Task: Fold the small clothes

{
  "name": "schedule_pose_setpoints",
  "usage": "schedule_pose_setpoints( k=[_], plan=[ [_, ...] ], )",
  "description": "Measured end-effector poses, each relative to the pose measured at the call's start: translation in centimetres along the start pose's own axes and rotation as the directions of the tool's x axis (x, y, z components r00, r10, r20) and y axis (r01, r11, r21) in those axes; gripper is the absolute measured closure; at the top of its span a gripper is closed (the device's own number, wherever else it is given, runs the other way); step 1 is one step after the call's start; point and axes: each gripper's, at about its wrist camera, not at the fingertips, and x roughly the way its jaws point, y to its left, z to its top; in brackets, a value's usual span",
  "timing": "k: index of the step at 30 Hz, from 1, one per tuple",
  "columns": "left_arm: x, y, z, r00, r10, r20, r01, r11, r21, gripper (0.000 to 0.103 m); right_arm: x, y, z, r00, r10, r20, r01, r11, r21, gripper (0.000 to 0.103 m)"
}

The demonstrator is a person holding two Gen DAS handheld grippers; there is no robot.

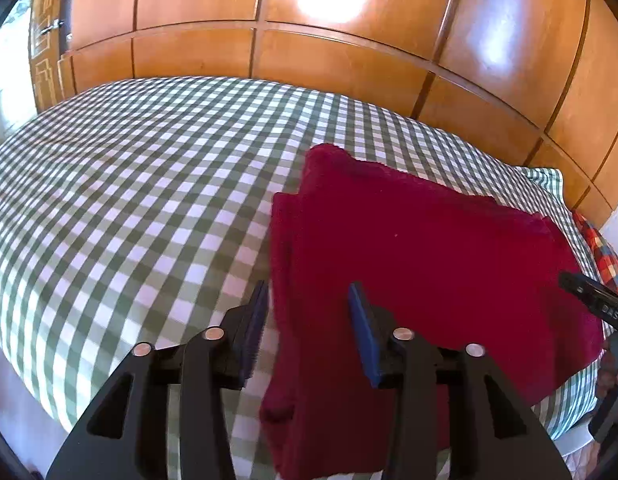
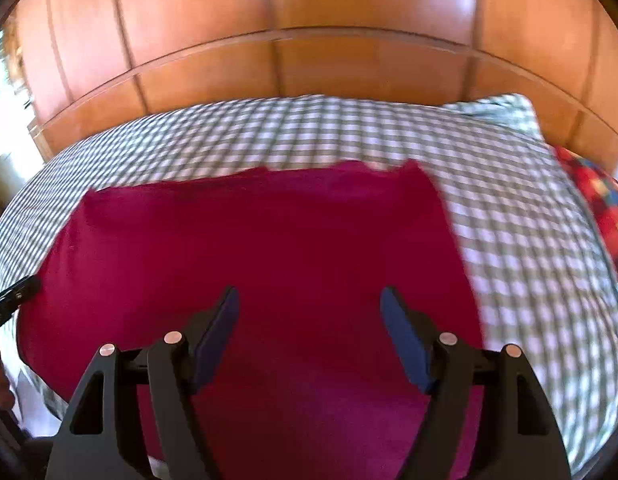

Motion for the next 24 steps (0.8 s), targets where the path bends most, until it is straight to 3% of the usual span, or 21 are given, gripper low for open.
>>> schedule_pose_setpoints(
  k=[6,10,12,14,16,17,21,24],
  plan=[
    [-0.9,0.6,-0.6,1.0,0.006,0.005,-0.006,1.0,0.006,0.047,-1.8,-6.1,-1.9,0.995,-0.097,-0.023,0.099,0.985,0.141,0.03],
    [-1.3,0.6,-1.1,1.0,-0.002,0.006,0.002,1.0,0.023,0.047,-1.9,-7.5,-3.1,0.995,-0.085,-0.057,0.094,0.979,0.181,0.032],
    [-1.3,0.6,-1.4,1.0,-0.007,0.003,0.007,0.999,0.034,0.047,-1.9,-7.6,-3.5,0.996,-0.045,-0.072,0.058,0.979,0.193,0.045],
    [-1.3,0.5,-1.5,1.0,-0.018,-0.001,0.018,0.999,0.045,0.059,-1.9,-7.1,-3.5,0.997,-0.032,-0.074,0.045,0.983,0.177,0.067],
    [-1.3,0.2,-1.8,0.998,-0.057,-0.017,0.058,0.996,0.068,0.088,-1.9,-6.2,-3.3,0.997,-0.038,-0.07,0.048,0.988,0.149,0.086],
    [-1.5,-0.1,-1.9,0.998,-0.067,-0.016,0.068,0.994,0.088,0.093,-2.2,-6.0,-3.2,0.997,-0.047,-0.062,0.055,0.989,0.134,0.097],
    [-2.3,0.3,-2.3,0.995,-0.096,-0.031,0.099,0.989,0.11,0.095,-3.5,-7.0,-2.8,0.999,-0.011,-0.041,0.017,0.988,0.156,0.097],
    [-2.6,1.3,-2.9,0.991,-0.118,-0.057,0.123,0.987,0.106,0.095,-2.9,-7.9,-3.9,0.996,-0.004,-0.084,0.018,0.987,0.161,0.097]
  ],
)
